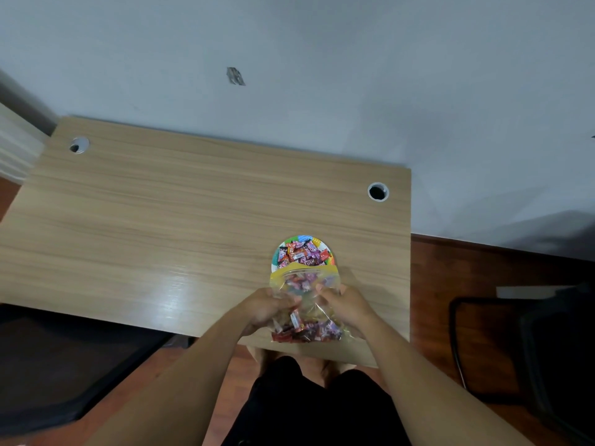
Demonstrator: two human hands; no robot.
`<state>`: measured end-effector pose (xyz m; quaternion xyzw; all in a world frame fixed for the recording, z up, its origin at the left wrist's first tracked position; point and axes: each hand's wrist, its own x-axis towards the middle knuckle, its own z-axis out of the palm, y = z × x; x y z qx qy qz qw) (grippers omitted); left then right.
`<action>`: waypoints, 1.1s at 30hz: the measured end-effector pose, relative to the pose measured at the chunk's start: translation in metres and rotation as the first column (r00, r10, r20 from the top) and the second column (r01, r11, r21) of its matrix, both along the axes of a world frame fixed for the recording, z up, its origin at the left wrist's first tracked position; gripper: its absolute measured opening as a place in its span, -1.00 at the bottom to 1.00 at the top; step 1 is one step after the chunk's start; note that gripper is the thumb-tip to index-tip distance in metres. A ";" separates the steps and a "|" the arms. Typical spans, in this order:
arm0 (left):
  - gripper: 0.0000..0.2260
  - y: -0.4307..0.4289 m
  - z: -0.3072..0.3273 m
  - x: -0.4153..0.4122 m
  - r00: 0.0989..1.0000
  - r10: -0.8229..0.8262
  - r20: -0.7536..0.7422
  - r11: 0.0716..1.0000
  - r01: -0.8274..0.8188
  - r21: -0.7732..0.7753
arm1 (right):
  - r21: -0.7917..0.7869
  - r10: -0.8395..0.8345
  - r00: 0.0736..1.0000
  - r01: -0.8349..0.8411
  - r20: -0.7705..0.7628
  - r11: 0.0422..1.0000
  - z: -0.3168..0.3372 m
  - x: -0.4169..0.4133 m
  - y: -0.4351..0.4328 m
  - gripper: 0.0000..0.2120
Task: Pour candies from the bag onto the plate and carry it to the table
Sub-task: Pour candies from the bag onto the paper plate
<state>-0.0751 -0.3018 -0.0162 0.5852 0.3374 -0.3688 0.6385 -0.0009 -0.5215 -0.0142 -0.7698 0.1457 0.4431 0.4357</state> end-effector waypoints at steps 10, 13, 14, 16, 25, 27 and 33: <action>-0.59 0.001 0.010 0.001 0.998 -0.019 -0.052 0.995 0.014 -0.095 | 0.000 -0.062 0.998 0.063 0.010 0.998 -0.001 -0.001 -0.005 -0.60; -0.57 0.000 0.016 0.001 0.999 -0.020 -0.040 0.996 0.017 -0.082 | -0.003 -0.051 0.998 0.051 0.041 0.999 -0.002 0.000 -0.006 -0.61; -0.54 0.000 0.018 0.001 0.999 -0.018 -0.036 0.997 0.015 -0.073 | 0.001 -0.047 0.998 0.047 0.044 0.999 -0.002 0.000 -0.007 -0.61; -0.41 -0.001 0.022 0.002 0.999 -0.005 -0.043 0.999 0.003 -0.054 | 0.013 -0.046 0.998 0.046 0.046 0.999 0.000 0.001 -0.006 -0.60; -0.49 0.007 0.033 0.001 0.976 0.216 0.017 0.976 -0.216 -0.015 | 0.132 -0.105 0.993 0.099 0.045 0.986 0.018 0.003 0.002 -0.55; -0.54 0.012 0.031 0.000 0.967 0.247 0.067 0.969 -0.248 0.015 | 0.174 -0.101 0.993 0.088 0.069 0.981 0.026 0.003 0.006 -0.45; -0.70 0.032 0.041 0.002 0.888 0.391 0.242 0.916 -0.401 -0.012 | 0.198 -0.117 0.986 0.093 0.115 0.976 0.036 0.009 0.023 -0.62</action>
